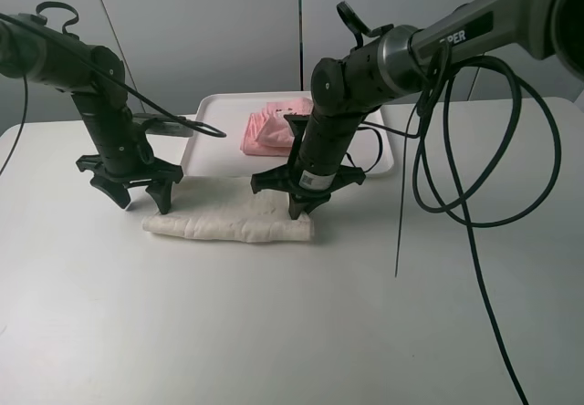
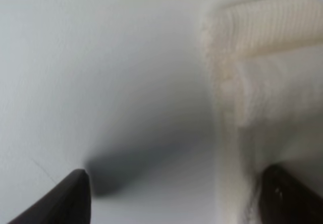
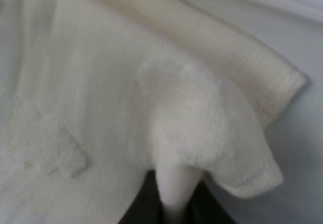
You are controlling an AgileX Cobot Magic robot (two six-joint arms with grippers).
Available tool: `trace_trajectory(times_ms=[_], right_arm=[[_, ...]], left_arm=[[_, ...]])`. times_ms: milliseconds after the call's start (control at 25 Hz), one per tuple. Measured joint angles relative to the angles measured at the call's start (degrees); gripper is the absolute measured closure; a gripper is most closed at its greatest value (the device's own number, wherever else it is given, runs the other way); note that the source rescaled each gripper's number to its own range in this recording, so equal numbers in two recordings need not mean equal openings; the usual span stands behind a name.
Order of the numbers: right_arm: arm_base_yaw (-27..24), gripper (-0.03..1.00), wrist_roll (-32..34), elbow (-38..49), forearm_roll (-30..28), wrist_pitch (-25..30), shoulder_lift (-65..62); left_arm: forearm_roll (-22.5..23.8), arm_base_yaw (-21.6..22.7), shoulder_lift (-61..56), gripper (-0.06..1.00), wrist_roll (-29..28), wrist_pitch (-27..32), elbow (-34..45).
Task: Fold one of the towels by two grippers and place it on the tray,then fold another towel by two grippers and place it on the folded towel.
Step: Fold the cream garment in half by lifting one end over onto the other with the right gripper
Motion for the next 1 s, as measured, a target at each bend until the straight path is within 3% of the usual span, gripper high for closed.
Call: trace_trajectory(times_ms=[280,360,680,1000], right_arm=[[0.1,0.93,-0.9,0.3,0.1,-0.1,-4.5],[0.1,0.93,-2.6,0.3,2.5,-0.1,-6.2],[0.1,0.93,-15.7,0.4,25.0,-1.9,-7.2],[0.2,0.93,-24.6,0.4,41.2,-4.5,-5.0]], left_arm=[[0.0,0.0,0.0,0.06,0.0,0.1,0.0],[0.0,0.0,0.0,0.06,0.0,0.1,0.0],[0.0,0.0,0.0,0.06,0.0,0.1,0.0],[0.0,0.0,0.0,0.06,0.0,0.1,0.0]])
